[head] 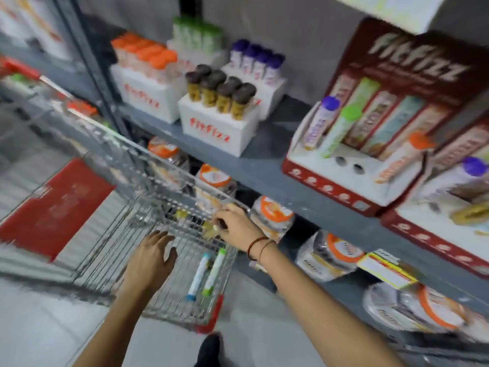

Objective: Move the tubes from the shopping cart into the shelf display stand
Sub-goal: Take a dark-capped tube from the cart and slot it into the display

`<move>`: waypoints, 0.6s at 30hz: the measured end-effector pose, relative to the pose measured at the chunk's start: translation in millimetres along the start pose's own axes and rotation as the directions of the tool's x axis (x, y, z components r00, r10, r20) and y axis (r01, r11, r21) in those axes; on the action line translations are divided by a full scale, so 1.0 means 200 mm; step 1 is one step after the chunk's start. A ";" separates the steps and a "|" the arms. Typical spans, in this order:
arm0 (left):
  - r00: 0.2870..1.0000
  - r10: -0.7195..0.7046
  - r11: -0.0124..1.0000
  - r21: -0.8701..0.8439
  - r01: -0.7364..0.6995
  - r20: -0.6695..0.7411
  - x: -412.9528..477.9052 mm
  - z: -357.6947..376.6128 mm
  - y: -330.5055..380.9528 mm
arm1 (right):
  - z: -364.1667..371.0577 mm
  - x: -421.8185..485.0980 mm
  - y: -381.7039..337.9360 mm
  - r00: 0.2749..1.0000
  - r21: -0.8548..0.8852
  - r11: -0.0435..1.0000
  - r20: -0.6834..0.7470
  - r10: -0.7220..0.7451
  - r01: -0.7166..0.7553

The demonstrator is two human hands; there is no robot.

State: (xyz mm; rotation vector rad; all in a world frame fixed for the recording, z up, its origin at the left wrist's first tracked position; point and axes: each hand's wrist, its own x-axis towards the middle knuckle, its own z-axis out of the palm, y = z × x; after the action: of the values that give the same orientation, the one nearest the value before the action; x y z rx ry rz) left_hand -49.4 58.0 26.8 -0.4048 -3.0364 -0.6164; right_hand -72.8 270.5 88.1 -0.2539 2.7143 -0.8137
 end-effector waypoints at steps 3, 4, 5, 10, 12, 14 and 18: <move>0.993 0.107 0.993 -0.045 -0.109 -0.059 0.18 -0.06 0.24 | -0.23 -0.18 0.01 0.985 0.006 1.000 -0.171 0.009 -0.008; 0.985 0.152 0.986 -0.058 -0.157 -0.083 0.24 -0.08 0.32 | -0.31 -0.24 0.02 0.975 0.006 1.000 -0.219 0.020 -0.020; 0.973 0.204 0.974 -0.075 -0.212 -0.105 0.29 -0.08 0.41 | -0.38 -0.31 0.03 0.963 0.003 1.000 -0.266 0.031 -0.031; 0.895 0.420 0.887 -0.143 -0.440 -0.148 0.44 -0.08 0.84 | -0.70 -0.64 0.09 0.908 -0.035 0.993 -0.409 0.091 -0.115; 0.875 0.468 0.865 -0.138 -0.483 -0.128 0.47 -0.03 0.99 | -0.80 -0.76 0.13 0.889 -0.043 0.986 -0.441 0.126 -0.161; 0.837 0.537 0.827 -0.131 -0.546 -0.104 0.48 0.03 1.11 | -0.89 -0.87 0.17 0.861 -0.054 0.977 -0.484 0.156 -0.207; 0.769 0.638 0.760 -0.132 -0.636 -0.038 0.44 0.11 1.35 | -1.01 -1.07 0.26 0.815 -0.053 0.951 -0.531 0.232 -0.305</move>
State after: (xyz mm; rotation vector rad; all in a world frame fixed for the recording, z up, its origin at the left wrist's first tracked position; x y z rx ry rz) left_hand -64.6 329.3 115.5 -1.3695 -2.5824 -0.7513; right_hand 57.1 469.8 269.1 0.3820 3.2058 -0.6871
